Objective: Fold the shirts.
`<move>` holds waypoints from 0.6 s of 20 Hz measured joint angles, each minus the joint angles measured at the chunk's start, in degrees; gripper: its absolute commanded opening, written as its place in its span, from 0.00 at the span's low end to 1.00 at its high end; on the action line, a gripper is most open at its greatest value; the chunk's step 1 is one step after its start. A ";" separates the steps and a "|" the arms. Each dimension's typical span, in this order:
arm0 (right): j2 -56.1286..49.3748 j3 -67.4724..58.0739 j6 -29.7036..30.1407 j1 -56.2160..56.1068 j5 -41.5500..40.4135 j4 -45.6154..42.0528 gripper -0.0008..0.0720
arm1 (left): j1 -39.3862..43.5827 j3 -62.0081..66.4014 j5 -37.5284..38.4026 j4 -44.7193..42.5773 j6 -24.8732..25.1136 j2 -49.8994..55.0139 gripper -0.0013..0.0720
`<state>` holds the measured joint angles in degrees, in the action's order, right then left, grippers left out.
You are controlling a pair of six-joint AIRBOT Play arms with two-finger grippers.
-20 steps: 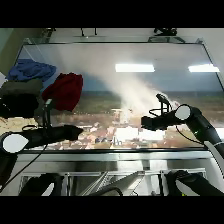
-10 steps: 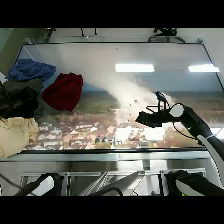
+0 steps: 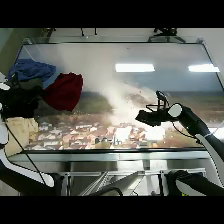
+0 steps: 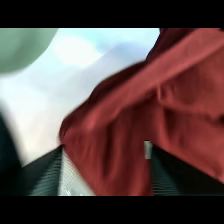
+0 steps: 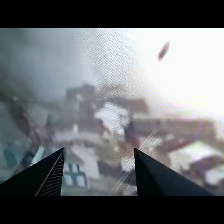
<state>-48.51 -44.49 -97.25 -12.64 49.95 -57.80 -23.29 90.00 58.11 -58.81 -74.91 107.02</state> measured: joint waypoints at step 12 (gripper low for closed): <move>-0.04 0.00 1.38 0.00 0.28 0.00 0.68 | 3.02 14.19 11.34 -2.12 1.46 6.86 0.95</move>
<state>-48.56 -44.49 -95.88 -12.64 50.24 -57.80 -20.27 104.18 69.45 -60.93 -73.45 113.89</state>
